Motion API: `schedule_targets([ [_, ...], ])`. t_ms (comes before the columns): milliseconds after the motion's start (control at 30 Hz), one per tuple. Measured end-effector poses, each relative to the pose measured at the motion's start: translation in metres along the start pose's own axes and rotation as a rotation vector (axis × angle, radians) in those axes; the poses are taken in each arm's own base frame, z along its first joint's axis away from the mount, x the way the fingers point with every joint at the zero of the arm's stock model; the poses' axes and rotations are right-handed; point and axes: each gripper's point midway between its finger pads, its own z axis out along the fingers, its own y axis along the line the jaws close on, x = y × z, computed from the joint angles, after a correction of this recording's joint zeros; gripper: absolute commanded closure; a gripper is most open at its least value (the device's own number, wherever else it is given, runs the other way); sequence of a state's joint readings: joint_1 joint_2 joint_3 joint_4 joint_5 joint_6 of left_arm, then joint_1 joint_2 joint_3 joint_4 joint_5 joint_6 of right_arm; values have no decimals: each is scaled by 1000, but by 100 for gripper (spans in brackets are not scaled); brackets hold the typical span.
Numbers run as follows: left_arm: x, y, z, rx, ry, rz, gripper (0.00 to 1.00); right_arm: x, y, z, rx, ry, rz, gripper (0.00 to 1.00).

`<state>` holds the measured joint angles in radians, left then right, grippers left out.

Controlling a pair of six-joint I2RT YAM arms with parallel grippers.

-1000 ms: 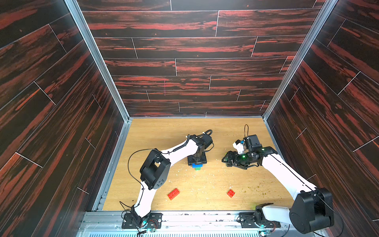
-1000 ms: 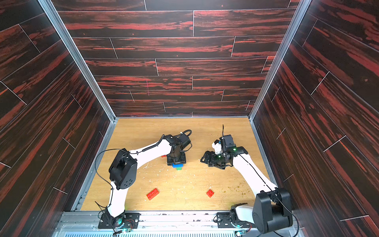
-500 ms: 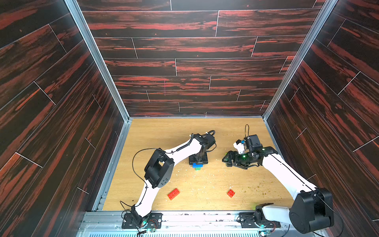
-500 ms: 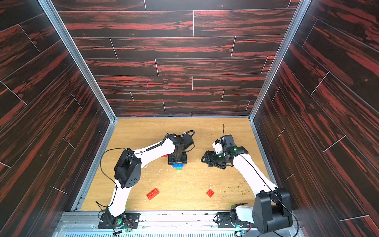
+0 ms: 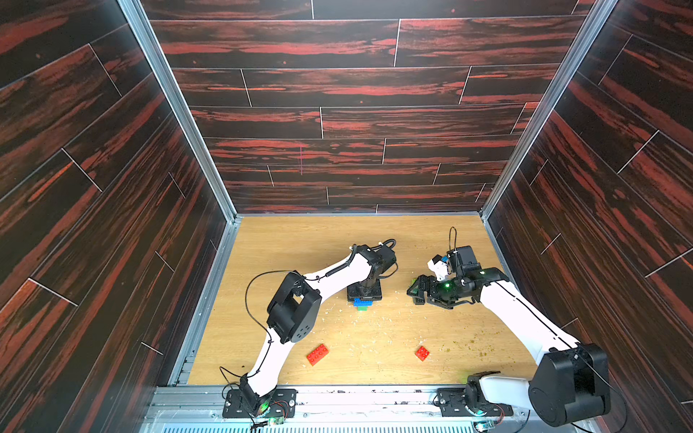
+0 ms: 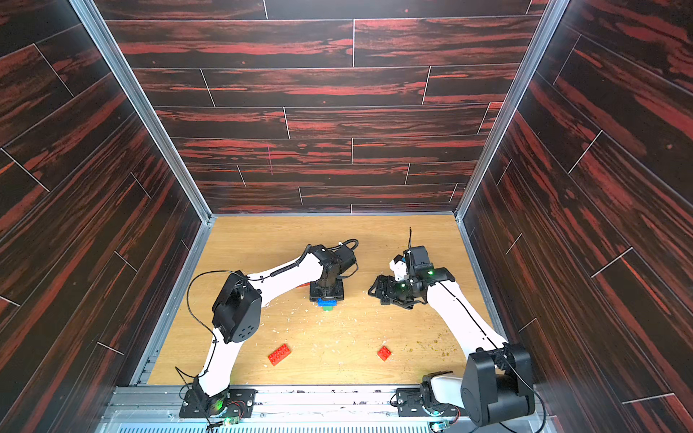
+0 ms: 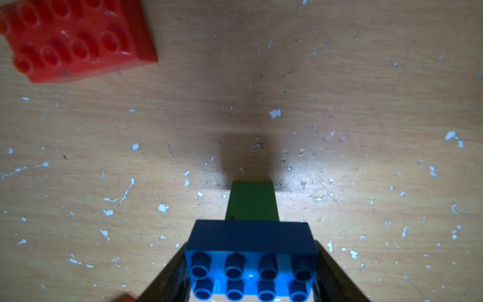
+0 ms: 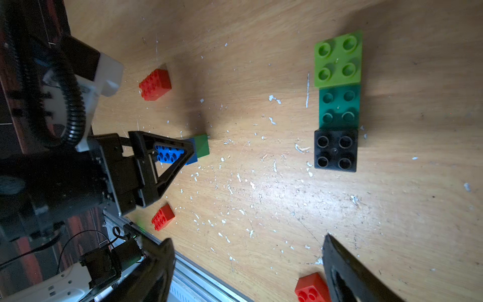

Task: Assemble a carrot with lego
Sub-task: Assemble the lego brick with the lego brick.

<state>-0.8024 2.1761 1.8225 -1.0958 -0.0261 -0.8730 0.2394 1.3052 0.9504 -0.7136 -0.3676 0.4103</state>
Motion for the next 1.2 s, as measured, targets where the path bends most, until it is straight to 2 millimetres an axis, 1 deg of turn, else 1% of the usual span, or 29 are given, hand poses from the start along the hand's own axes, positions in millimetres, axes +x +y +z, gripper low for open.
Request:
schedule_targets([
  [233,-1,1,-1,2,-11,0,37,-1,-1,-1,1,-3,4,11],
  [333,-1,1,-1,-2,-18,3,29,-1,-1,-1,1,-3,3,11],
  [500,-2,2,-2,-11,-27,9,23,-2,-2,-1,-4,-4,7,11],
  [700,-11,-6,-13,12,-62,13,12,-2,-2,-2,-8,-5,6,11],
  [833,-16,-6,-20,13,-88,11,8,-3,-3,-3,-9,-7,8,11],
  [967,-12,5,-30,-2,-105,3,6,-3,-3,-3,-13,-7,3,10],
  [1067,-3,22,-48,0,-127,-13,4,-3,-2,-3,-18,-5,-1,11],
  [1200,17,49,-73,23,-160,-56,3,-1,0,-3,-31,3,-9,11],
])
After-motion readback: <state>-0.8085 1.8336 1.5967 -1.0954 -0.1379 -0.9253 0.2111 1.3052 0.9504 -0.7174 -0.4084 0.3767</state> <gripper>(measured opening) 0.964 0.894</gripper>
